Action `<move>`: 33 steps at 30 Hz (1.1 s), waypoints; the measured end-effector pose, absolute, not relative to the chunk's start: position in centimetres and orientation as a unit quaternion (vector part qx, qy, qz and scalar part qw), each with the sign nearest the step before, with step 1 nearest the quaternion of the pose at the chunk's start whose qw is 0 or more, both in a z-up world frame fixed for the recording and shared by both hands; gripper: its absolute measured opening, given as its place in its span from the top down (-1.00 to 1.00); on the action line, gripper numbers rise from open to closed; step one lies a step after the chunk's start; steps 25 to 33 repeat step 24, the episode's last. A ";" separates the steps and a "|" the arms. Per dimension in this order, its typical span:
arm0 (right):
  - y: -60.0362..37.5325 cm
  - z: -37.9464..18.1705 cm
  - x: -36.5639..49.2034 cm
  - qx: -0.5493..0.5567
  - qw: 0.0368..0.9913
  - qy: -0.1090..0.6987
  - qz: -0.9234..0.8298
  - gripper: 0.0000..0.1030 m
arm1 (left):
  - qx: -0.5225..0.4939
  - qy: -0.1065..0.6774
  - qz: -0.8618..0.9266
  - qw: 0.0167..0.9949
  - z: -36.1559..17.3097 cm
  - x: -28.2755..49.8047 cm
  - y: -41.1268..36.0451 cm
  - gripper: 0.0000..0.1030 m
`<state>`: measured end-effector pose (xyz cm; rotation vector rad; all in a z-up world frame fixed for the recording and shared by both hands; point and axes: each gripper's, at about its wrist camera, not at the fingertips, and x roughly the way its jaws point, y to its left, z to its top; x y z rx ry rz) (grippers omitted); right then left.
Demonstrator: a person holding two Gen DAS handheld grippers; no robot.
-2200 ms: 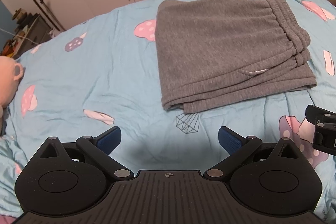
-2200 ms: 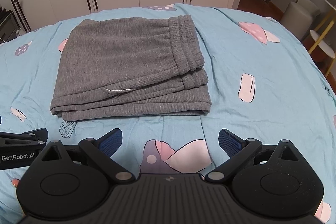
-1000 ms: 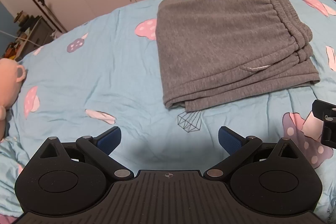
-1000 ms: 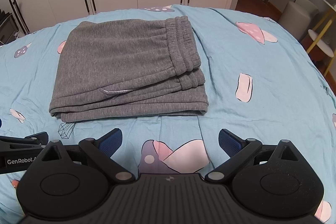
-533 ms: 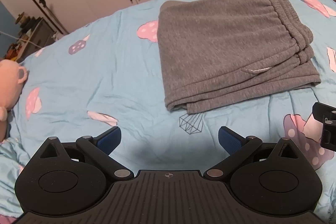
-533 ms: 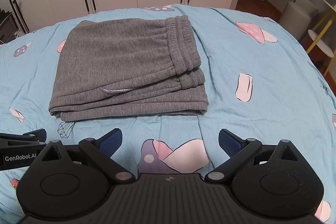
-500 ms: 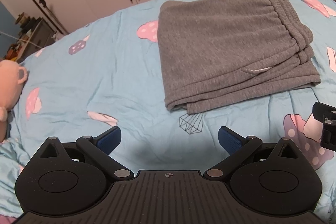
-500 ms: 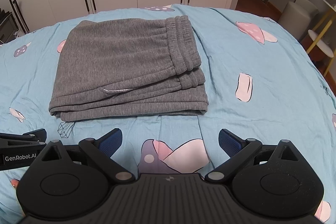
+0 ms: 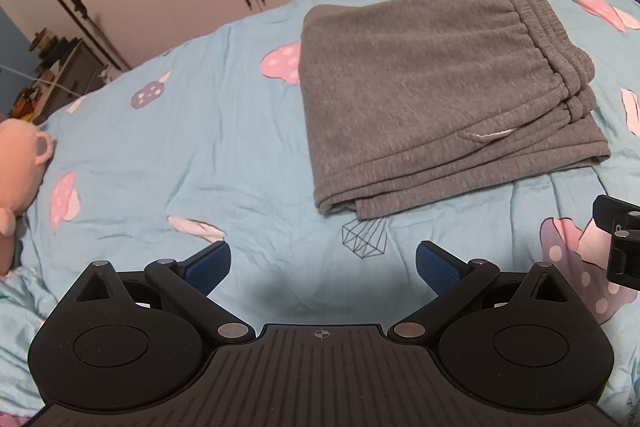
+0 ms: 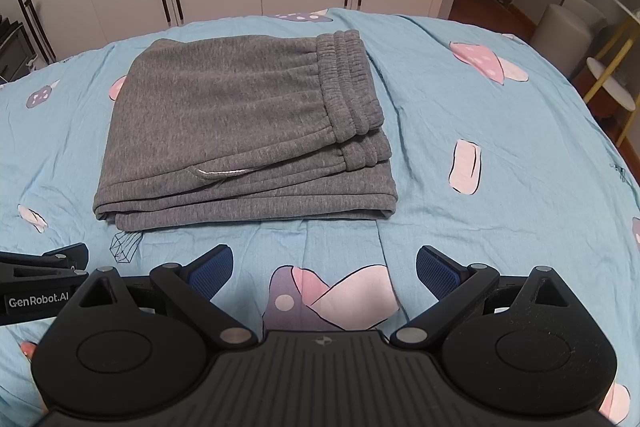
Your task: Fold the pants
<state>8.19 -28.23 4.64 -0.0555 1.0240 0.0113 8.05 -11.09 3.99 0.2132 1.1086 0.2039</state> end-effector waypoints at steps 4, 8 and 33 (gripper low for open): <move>-28.2 4.7 8.2 -0.027 0.872 0.489 0.005 -0.91 | 0.101 0.524 0.096 0.840 4.0 8.1 -11.2 -0.99; -28.0 4.7 8.2 -0.028 0.872 0.488 0.004 -0.91 | 0.102 0.524 0.097 0.840 3.9 8.0 -11.2 -0.99; -28.0 4.8 8.1 -0.028 0.873 0.487 0.005 -0.91 | 0.134 0.496 0.088 0.853 4.3 7.7 -12.1 -0.99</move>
